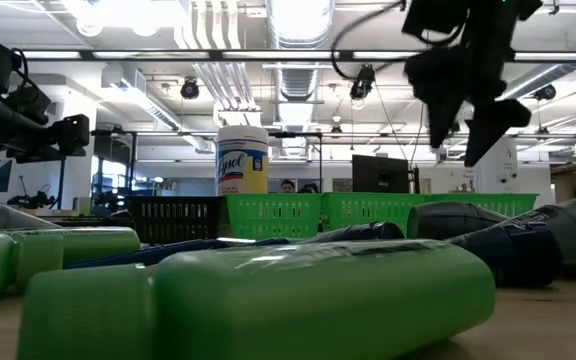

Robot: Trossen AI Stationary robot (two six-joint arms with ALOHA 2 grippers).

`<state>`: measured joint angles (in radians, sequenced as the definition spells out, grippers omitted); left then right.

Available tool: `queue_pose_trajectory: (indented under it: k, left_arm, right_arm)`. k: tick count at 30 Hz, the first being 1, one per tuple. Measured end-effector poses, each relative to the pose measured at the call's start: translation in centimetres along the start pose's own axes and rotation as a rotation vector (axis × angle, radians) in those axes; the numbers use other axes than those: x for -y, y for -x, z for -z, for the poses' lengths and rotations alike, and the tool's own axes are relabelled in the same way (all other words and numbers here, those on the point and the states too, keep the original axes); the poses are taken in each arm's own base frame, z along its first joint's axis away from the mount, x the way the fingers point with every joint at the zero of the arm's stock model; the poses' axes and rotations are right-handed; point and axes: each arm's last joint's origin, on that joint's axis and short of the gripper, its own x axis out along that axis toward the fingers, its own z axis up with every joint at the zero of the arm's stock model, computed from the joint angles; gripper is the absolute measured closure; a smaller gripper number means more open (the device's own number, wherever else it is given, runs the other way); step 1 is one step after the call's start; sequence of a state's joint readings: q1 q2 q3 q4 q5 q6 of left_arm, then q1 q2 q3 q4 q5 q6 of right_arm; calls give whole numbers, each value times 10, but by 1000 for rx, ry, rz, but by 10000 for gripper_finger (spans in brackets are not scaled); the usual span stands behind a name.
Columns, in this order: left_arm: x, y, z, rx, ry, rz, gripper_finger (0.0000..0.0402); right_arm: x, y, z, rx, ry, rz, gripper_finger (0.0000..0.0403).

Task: Pick & Place Travel size toiletries
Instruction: Put the deodorant into the right green bin

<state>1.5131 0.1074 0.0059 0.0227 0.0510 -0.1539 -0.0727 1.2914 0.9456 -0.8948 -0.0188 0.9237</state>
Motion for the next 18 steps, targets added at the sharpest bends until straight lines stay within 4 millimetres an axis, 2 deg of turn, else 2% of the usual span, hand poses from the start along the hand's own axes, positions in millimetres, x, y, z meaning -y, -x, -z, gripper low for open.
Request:
queue_pose_trajectory:
  k: [3,7,13,18]
  left_arm:
    - [0,0,0,0,0,0,197]
    - [0,0,0,0,0,0,197]
    - [0,0,0,0,0,0,197]
    - [0,0,0,0,0,0,197]
  right_arm:
    - [-19,2,18,-79,222,-65,63]
    - [-39,-7,44,-157,448,-68,74]
    - [-60,-27,67,-229,527,-13,91]
    - [-84,-37,89,-263,743,-21,102]
